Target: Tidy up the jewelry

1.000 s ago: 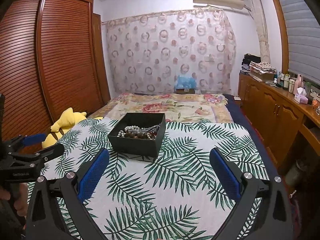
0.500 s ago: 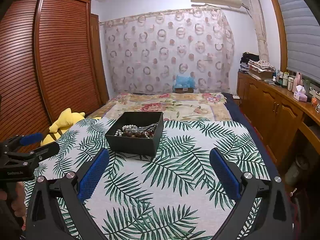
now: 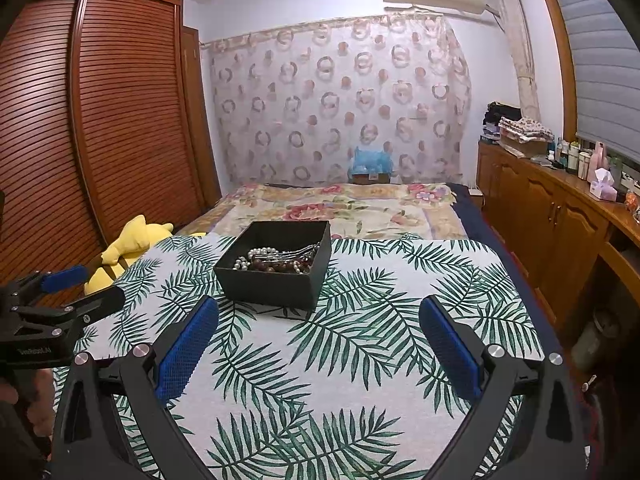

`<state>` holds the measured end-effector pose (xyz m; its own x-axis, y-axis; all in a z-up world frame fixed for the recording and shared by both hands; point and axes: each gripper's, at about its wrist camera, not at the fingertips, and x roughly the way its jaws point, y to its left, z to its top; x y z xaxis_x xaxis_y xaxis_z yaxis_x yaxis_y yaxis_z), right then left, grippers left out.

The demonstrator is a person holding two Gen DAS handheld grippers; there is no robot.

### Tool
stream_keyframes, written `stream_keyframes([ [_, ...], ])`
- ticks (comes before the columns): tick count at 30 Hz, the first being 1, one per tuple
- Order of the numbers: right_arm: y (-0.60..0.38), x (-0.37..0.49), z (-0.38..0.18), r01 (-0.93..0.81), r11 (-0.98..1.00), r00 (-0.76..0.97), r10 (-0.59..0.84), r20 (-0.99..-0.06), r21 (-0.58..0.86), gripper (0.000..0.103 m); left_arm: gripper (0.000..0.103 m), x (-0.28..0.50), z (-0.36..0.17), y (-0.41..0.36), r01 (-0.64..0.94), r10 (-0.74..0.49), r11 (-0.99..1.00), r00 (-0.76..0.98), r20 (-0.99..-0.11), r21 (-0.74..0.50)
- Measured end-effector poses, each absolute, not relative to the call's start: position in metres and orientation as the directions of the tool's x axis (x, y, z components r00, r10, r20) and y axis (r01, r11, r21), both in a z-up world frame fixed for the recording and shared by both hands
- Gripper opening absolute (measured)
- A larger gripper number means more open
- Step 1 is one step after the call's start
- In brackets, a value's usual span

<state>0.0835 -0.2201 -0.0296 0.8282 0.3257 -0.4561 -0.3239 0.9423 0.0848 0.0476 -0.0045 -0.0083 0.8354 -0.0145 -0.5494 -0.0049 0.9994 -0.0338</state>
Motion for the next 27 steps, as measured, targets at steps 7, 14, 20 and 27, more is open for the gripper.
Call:
stream_keyframes([
  [7,-0.2202,0.0836,-0.0294,-0.323,0.943,0.829,0.325,-0.456,0.085,0.101,0.096,0.0477,-0.0089,-0.005,-0.006,-0.013,0.999,0.835,-0.551,-0.032],
  [14,-0.2197,0.0842,-0.0302,-0.323,0.942,0.828,0.325,-0.456,0.085,0.101,0.096,0.047,-0.0086,-0.0051,-0.005,-0.013,0.999,0.836,-0.549,-0.031],
  [20,-0.2199,0.0841,-0.0301,-0.323,0.943,0.829,0.325,-0.456,0.086,0.101,0.096,0.0461,-0.0064,-0.0047,-0.005,-0.013,1.0,0.838,-0.546,-0.031],
  [27,-0.22,0.084,-0.0306,-0.321,0.943,0.831,0.323,-0.454,0.084,0.101,0.096,0.0452,-0.0036,-0.0049,-0.002,-0.017,0.999,0.84,-0.542,-0.035],
])
